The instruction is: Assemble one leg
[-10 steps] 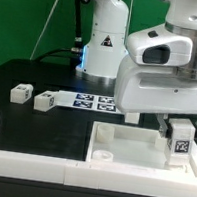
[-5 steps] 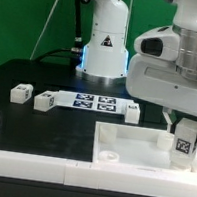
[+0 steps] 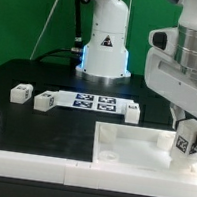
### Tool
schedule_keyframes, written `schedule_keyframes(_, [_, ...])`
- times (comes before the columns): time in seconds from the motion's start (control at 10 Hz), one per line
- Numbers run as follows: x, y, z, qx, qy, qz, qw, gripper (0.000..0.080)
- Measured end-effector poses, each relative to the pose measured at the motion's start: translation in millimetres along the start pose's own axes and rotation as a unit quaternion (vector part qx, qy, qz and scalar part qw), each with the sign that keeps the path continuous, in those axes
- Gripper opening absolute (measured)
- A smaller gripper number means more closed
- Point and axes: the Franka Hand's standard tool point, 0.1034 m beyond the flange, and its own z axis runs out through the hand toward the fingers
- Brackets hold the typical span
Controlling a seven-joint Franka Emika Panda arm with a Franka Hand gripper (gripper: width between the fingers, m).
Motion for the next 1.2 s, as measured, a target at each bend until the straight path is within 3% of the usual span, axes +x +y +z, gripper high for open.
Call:
schedule_keyframes(0.1, [0.0,0.0,0.0,0.000,0.000,-0.023,1.000,0.0475])
schedule_keyframes(0.2, [-0.2,0.7,-0.2,-0.002,0.000,-0.060,0.998,0.0590])
schedule_keyframes(0.3, [-0.6,1.2,-0.2,-0.004,-0.002,-0.110,0.994,0.0590])
schedule_keyframes(0.4, [-0.5,1.3,0.0,-0.004,-0.002,-0.170,0.986,0.0638])
schedule_keyframes(0.6, [-0.1,0.9,-0.2,-0.006,0.002,-0.311,0.950,0.0646])
schedule_keyframes(1.2, [2.2,1.3,-1.8,-0.011,0.006,-0.574,0.819,0.0649])
